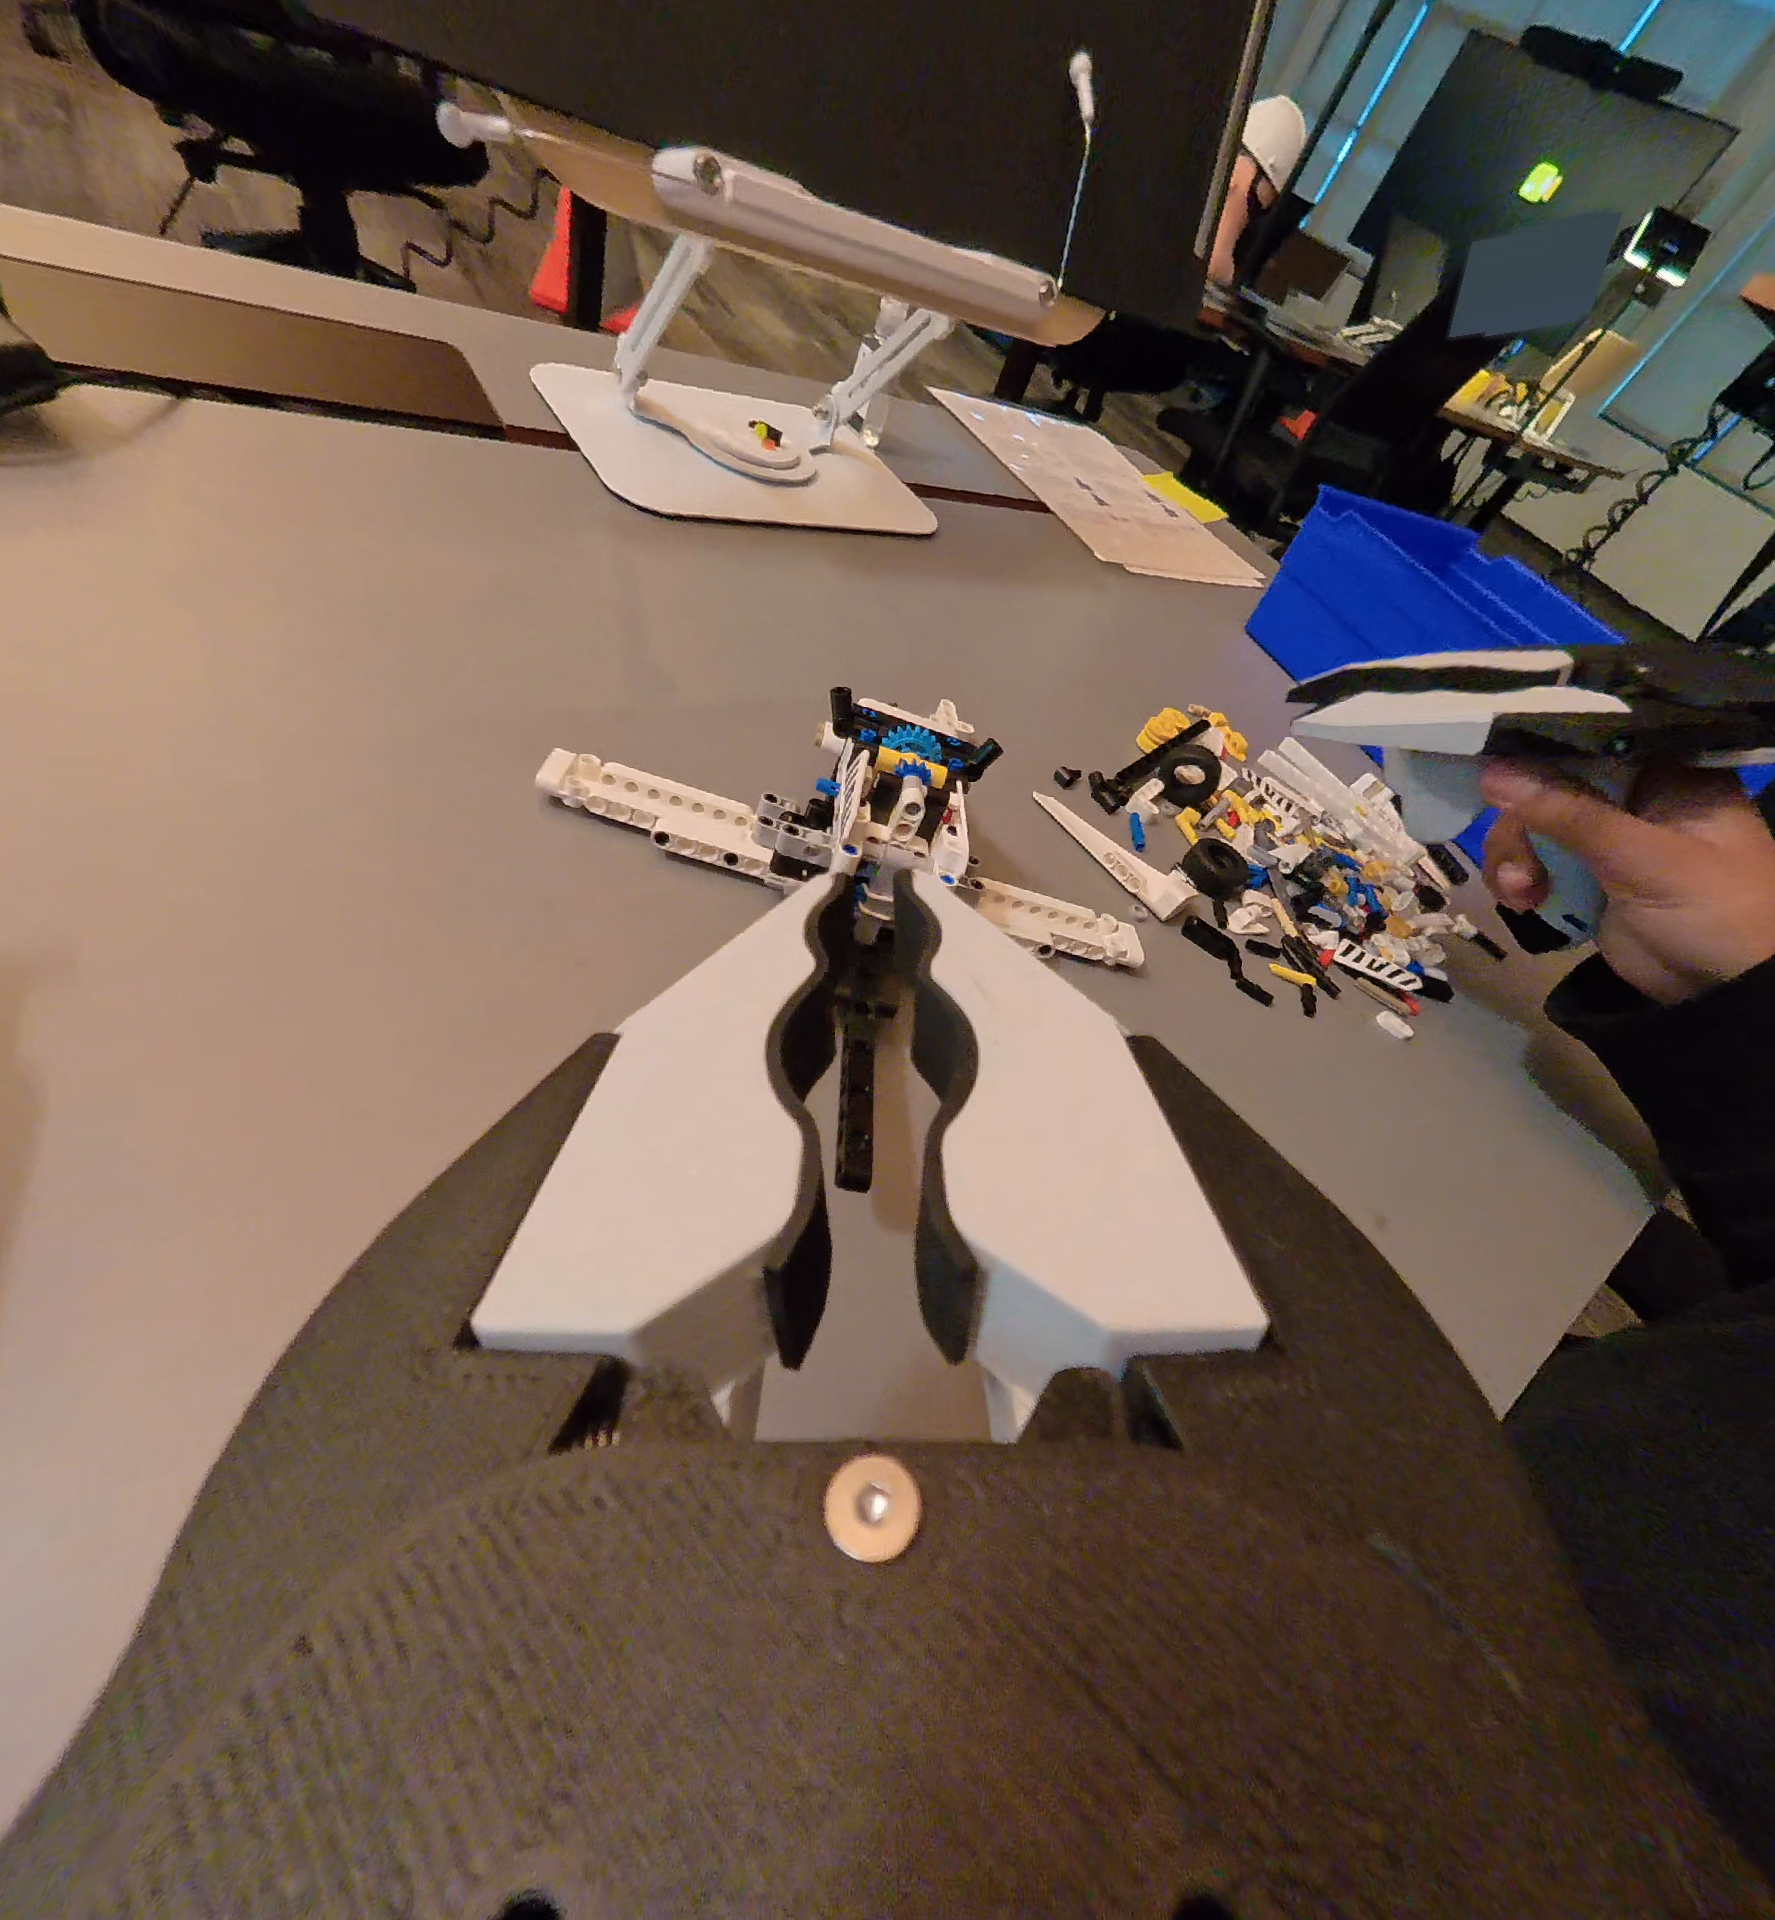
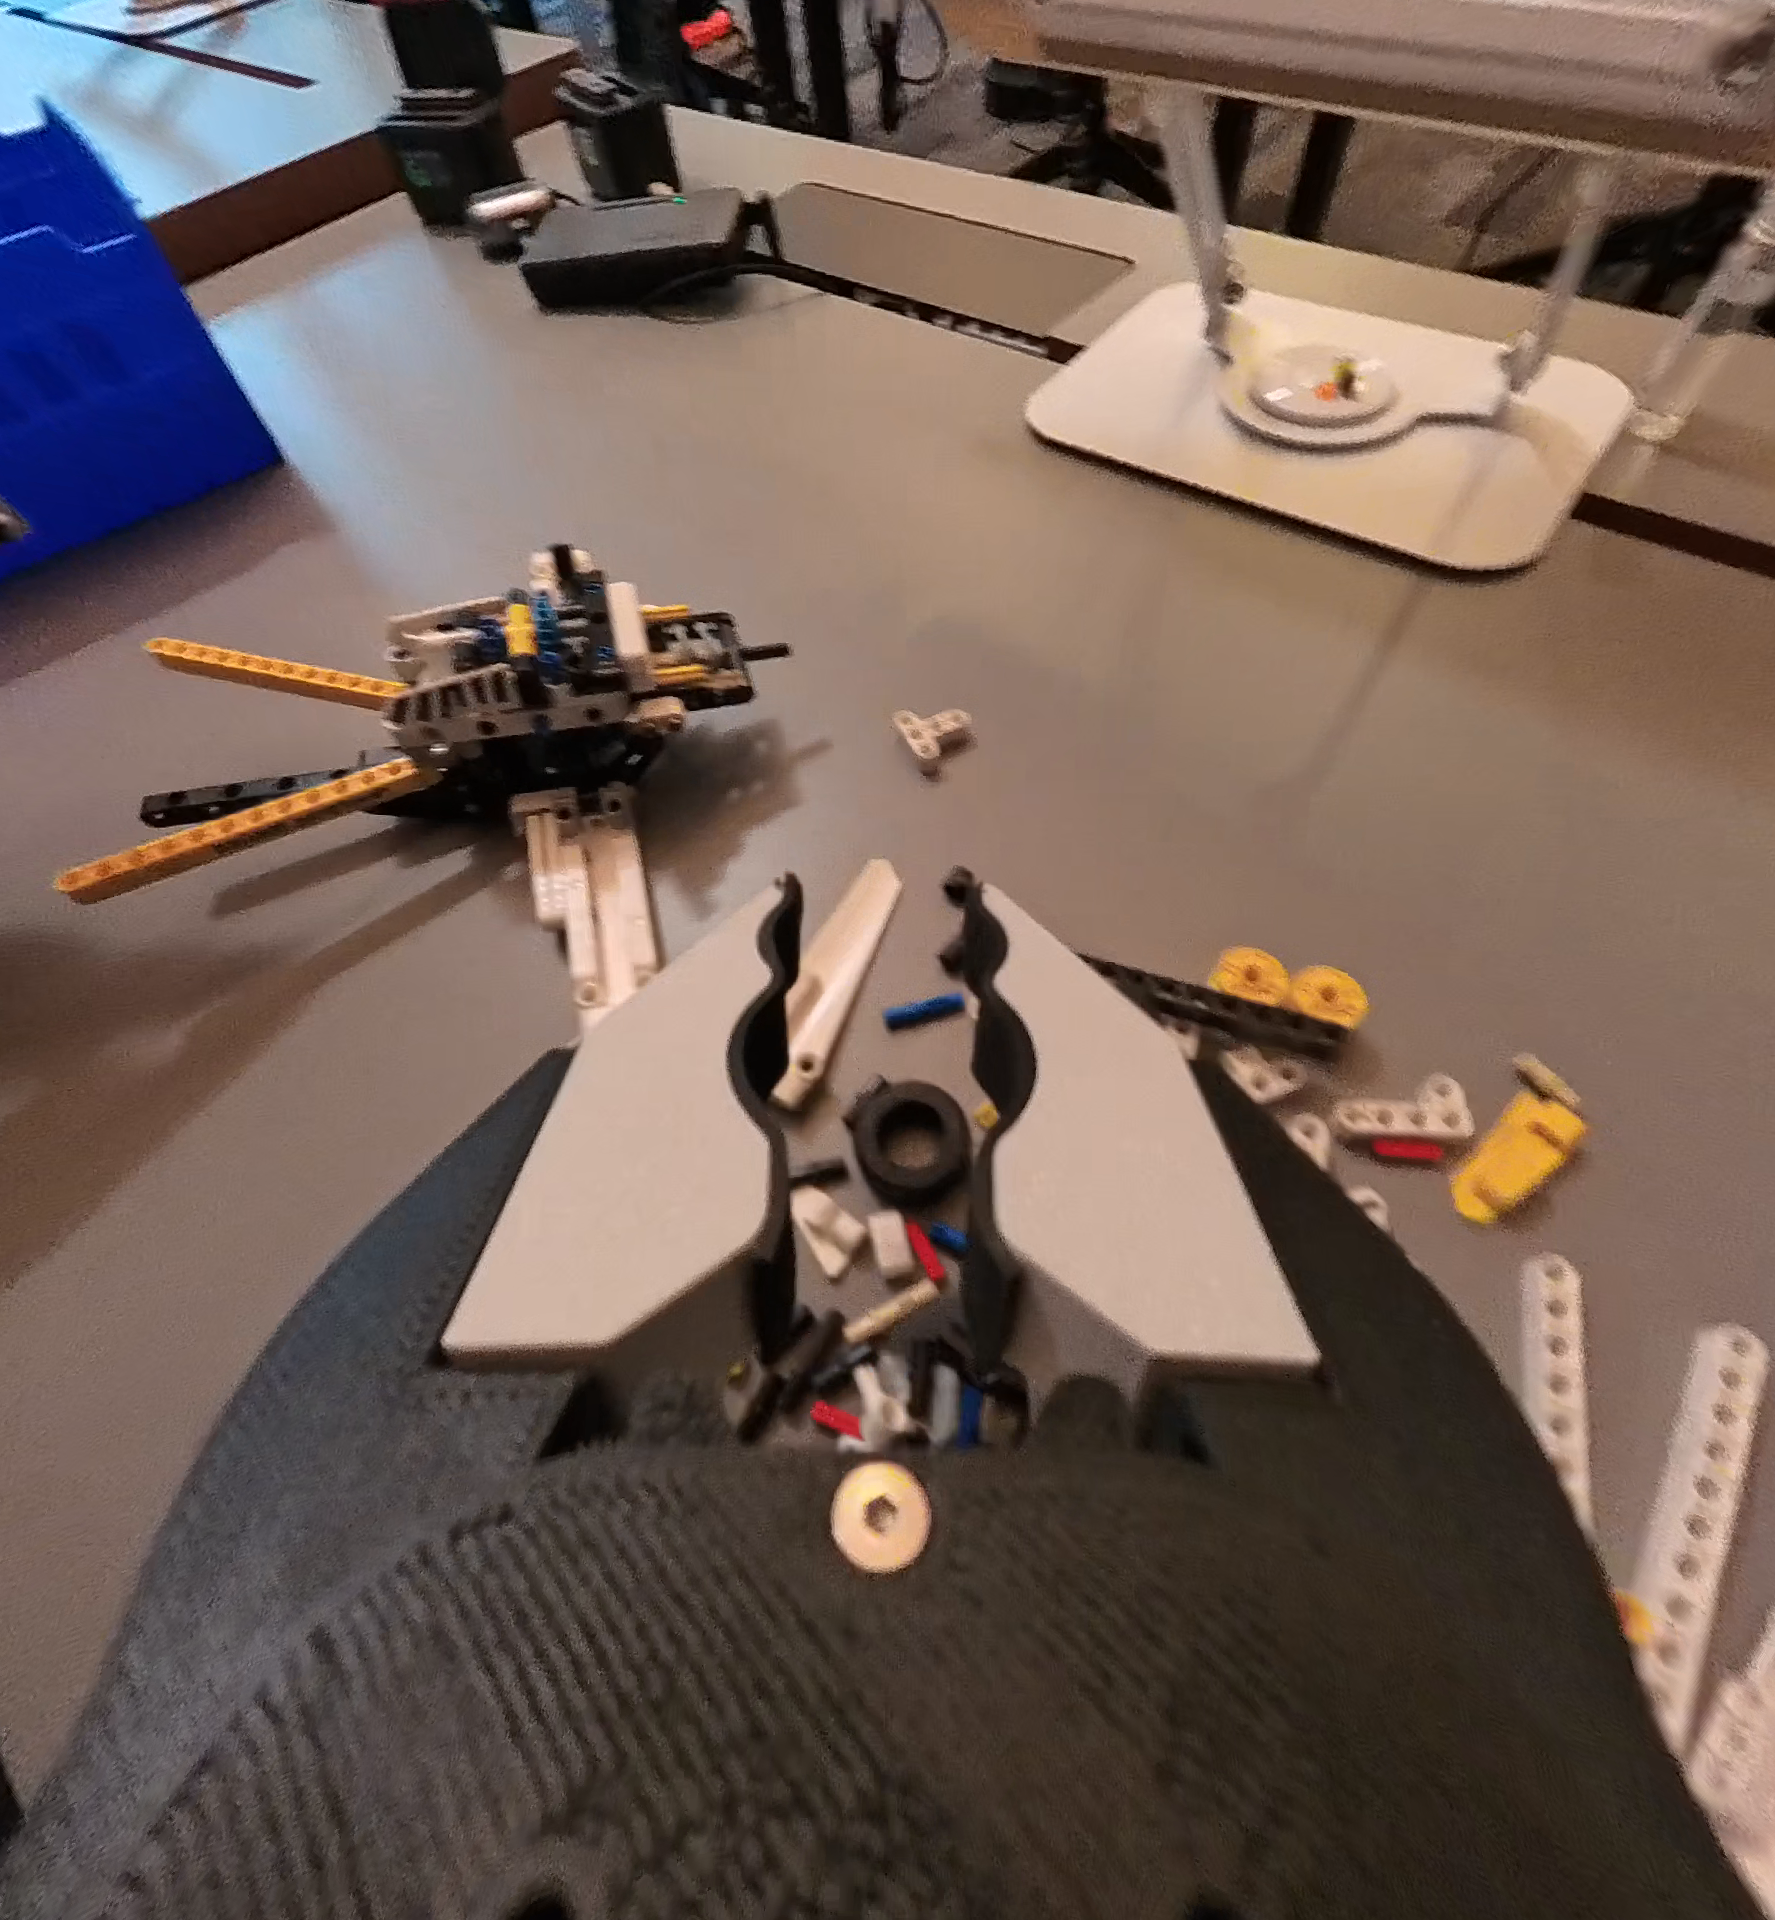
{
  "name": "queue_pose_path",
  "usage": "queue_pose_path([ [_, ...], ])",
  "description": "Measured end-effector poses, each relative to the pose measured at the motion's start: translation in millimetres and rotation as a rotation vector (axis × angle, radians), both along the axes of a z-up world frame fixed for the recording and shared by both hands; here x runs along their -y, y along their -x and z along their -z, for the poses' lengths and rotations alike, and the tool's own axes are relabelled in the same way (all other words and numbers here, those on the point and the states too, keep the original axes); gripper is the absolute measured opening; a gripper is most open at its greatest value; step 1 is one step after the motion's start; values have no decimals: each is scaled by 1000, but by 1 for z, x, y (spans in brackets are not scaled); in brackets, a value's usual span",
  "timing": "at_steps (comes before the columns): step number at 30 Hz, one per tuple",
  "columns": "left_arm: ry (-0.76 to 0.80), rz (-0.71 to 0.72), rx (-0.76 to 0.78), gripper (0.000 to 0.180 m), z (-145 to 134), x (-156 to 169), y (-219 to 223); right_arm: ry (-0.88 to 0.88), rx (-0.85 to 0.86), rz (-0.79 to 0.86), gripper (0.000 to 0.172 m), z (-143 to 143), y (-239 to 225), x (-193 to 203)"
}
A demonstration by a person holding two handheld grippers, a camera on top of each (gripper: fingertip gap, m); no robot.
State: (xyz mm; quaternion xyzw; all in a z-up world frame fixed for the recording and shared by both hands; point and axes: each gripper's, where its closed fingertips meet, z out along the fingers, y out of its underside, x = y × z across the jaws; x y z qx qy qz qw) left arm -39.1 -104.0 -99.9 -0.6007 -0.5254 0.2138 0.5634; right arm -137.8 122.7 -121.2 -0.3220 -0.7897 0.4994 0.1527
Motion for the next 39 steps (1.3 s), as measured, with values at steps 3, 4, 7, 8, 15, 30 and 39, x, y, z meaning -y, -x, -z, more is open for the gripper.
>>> queue_pose_path([
  [3,8,17,18,5,6,-3,0,8,-11,-62,30,-2,-10,22],
  [4,8,19,20,5,7,-3,0,6,-8,-76,30,-2,-12,28],
  [7,-5,18,23,6,9,-1,-1,-3,-2,-101,30,2,-16,37],
  [8,-10,16,25,6,9,0,-1,-4,3,-106,30,3,-16,39],
  [15,-28,11,37,6,15,7,-3,82,47,-137,30,-2,-21,52],
  [30,-14,43,48,8,16,-3,9,137,85,-210,28,2,-34,77],
  [39,108,95,105,12,21,-18,44,59,32,-310,27,10,-54,110],
])
